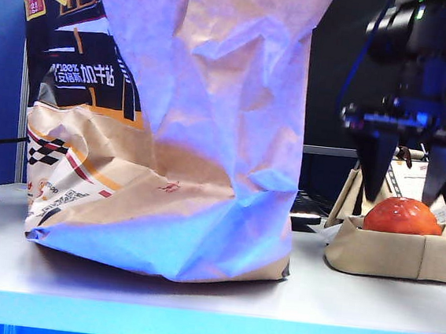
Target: Open the paper bag and put two oranges into the paper bag.
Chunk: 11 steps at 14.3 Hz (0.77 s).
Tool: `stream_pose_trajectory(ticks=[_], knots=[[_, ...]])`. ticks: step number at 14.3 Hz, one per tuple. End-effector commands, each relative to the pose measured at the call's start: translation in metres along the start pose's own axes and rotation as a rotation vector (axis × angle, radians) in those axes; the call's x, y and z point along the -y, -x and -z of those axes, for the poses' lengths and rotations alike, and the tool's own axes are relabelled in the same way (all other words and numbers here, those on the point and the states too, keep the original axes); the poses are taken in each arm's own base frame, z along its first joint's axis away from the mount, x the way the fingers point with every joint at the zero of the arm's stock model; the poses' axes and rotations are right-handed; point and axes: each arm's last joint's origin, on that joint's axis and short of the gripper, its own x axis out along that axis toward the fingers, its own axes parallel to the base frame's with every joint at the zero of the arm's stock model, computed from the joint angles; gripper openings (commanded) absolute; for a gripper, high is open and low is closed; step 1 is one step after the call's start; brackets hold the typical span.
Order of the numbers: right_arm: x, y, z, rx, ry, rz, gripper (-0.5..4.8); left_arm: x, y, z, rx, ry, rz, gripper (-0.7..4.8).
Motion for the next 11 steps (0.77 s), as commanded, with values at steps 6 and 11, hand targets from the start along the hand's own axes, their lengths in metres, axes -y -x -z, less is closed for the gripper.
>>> stream_pose_trajectory(ticks=[6, 11], knots=[[0.002, -0.04, 0.014, -0.026, -0.019, 0.018, 4.1, 0.0, 0.0, -0.001, 0.007, 0.006, -0.004, 1.93], [0.002, -0.039, 0.001, 0.101, -0.017, 0.014, 4.2, 0.0, 0.0, 0.001, -0.006, 0.0, -0.005, 1.93]])
